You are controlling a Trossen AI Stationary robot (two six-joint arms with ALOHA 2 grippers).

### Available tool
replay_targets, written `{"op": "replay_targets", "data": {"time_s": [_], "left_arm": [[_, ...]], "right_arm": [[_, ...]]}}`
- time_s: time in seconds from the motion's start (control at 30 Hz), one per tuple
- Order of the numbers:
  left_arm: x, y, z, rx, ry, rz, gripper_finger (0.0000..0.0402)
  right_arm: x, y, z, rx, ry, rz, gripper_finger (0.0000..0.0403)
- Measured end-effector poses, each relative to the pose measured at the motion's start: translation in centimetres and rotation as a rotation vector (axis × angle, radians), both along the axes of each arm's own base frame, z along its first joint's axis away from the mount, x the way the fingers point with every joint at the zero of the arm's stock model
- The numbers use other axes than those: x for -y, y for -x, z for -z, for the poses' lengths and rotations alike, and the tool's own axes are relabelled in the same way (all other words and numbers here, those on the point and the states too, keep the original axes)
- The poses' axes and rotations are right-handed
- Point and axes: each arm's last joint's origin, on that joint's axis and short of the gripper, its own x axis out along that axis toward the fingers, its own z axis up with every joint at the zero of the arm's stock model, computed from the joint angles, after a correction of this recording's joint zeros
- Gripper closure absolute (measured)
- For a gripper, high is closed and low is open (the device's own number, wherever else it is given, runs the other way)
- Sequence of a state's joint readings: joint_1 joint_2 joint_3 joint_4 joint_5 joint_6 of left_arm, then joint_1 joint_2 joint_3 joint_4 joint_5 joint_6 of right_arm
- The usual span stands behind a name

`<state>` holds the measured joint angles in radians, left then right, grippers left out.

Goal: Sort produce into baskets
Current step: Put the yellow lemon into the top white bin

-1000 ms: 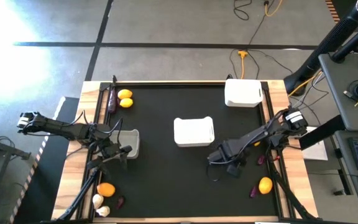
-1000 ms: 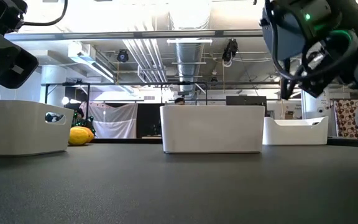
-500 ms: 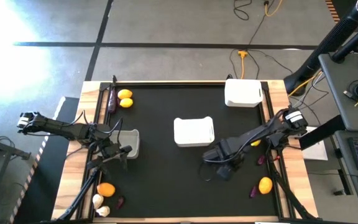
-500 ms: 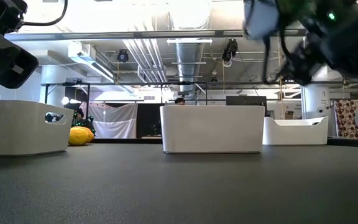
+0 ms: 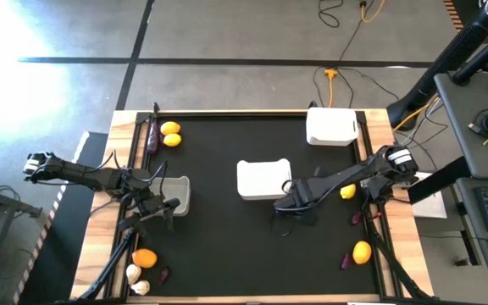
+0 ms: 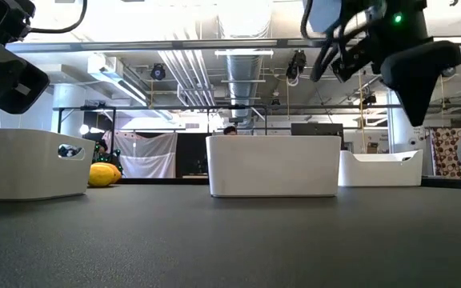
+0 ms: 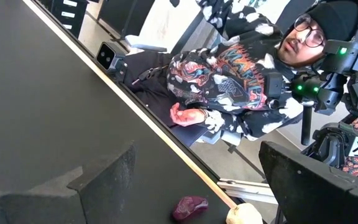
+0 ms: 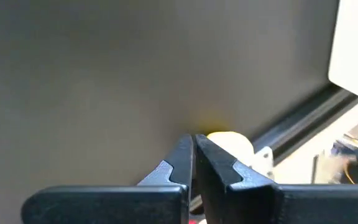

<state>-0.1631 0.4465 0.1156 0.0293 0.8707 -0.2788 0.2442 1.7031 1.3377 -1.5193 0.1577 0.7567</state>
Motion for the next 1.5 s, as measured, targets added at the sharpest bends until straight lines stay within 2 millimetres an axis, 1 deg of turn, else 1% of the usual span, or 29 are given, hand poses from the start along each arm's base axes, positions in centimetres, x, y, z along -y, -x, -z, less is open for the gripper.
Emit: {"op": "replay_targets", "data": {"time_s": [0.13, 0.27, 0.4, 0.53, 0.63, 0.7, 0.87, 0.93, 1.03, 1.13, 1.2, 1.33, 1.5], "left_arm": [[0.0, 0.0, 0.0, 0.000, 0.000, 0.000, 0.0075], [0.0, 0.0, 0.0, 0.000, 0.000, 0.000, 0.0075], [0.0, 0.0, 0.0, 0.000, 0.000, 0.000, 0.0075], [0.0, 0.0, 0.0, 0.000, 0.000, 0.000, 0.0075], [0.0, 0.0, 0.0, 0.001, 0.000, 0.000, 0.0075], [0.0, 0.0, 0.0, 0.000, 0.000, 0.000, 0.0075], [0.0, 0.0, 0.0, 0.000, 0.000, 0.000, 0.0075], [0.0, 0.0, 0.0, 0.000, 0.000, 0.000, 0.0075], [0.0, 0.0, 0.0, 0.000, 0.000, 0.000, 0.0075], [0.0, 0.0, 0.0, 0.000, 0.000, 0.000, 0.0075], [0.0, 0.0, 0.0, 0.000, 0.000, 0.000, 0.0075], [0.0, 0.0, 0.0, 0.000, 0.000, 0.000, 0.0075], [0.0, 0.0, 0.0, 0.000, 0.000, 0.000, 0.0075]], "right_arm": [[0.6, 0.5, -0.1, -0.061, 0.011, 0.006, 0.0390], [1.2, 0.6, -0.3, -0.053, 0.006, 0.025, 0.0390], [2.4, 1.0, -0.7, -0.039, 0.005, 0.087, 0.0390], [3.1, 1.8, -0.7, -0.056, -0.053, 0.128, 0.0390], [3.2, 2.9, -0.1, -0.095, -0.116, 0.199, 0.0390], [3.2, 3.8, 0.3, -0.122, -0.131, 0.252, 0.0390], [3.3, 6.2, 2.0, -0.211, -0.160, 0.320, 0.0390], [3.5, 6.7, 2.7, -0.229, -0.162, 0.351, 0.0390], [3.5, 6.7, 3.9, -0.195, -0.201, 0.368, 0.0382], [3.8, 6.5, 5.1, -0.147, -0.220, 0.377, 0.0354], [4.2, 6.7, 5.5, -0.177, -0.208, 0.394, 0.0325], [4.9, 7.3, 5.7, -0.244, -0.174, 0.425, 0.0259], [5.4, 7.3, 5.7, -0.253, -0.174, 0.436, 0.0182]]}}
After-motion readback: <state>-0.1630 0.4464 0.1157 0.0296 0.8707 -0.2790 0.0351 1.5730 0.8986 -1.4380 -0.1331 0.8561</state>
